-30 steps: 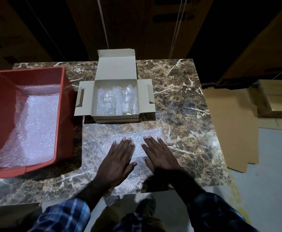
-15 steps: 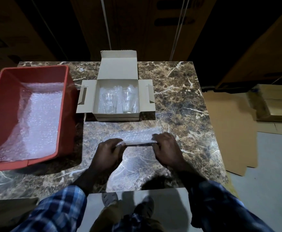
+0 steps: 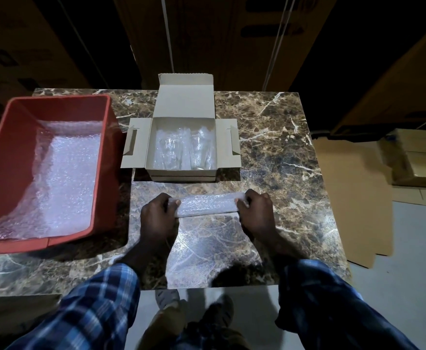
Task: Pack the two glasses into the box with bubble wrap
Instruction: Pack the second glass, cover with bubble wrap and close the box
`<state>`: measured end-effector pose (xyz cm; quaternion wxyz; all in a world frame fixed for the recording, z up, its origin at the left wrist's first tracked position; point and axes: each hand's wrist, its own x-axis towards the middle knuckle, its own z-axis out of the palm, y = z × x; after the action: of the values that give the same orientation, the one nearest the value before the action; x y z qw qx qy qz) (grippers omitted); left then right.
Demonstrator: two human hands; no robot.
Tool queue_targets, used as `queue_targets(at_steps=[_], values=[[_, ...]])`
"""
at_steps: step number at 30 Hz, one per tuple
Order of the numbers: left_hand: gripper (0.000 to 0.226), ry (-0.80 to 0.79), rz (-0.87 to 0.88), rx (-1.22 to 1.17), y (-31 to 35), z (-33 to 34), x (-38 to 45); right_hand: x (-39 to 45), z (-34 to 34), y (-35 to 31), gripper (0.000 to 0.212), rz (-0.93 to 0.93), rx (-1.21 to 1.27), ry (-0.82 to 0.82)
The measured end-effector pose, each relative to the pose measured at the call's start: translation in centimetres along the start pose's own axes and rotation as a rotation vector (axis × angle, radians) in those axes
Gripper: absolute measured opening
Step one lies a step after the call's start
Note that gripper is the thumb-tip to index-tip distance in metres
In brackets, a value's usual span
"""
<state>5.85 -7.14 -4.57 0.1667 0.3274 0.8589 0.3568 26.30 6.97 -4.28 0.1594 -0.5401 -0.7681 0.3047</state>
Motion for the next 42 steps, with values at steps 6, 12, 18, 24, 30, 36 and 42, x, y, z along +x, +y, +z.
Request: queue_targets(at_steps=[6,12,18,24,30,36,42], values=[[0.013,0.043,0.072,0.105,0.7,0.8,-0.6,-0.1,0.5,-0.6,0.023,-0.057,-0.093,0.033],[0.020,-0.044,0.547,0.512,0.1,1.3,-1.2,-0.7,1.1,-1.0,0.023,-0.491,-0.561,0.070],[0.029,-0.125,0.649,0.543,-0.9,0.8,-1.7,-0.9,1.1,-0.4,0.019,-0.572,-0.560,-0.009],[0.038,-0.164,0.617,0.621,-0.3,0.7,-2.4,-2.3,1.0,-0.5,0.035,-0.594,-0.634,-0.054],[0.025,-0.093,0.500,0.627,-0.2,0.9,-1.4,-1.5,1.2,-0.6,0.009,-0.477,-0.564,0.028],[0.019,-0.085,0.345,0.558,1.0,0.0,0.3,0.5,0.4,-0.9,0.019,-0.371,-0.528,0.012],[0.010,-0.131,0.202,0.452,1.5,-0.1,1.6,1.7,-0.3,-0.8,0.026,-0.262,-0.521,-0.071]])
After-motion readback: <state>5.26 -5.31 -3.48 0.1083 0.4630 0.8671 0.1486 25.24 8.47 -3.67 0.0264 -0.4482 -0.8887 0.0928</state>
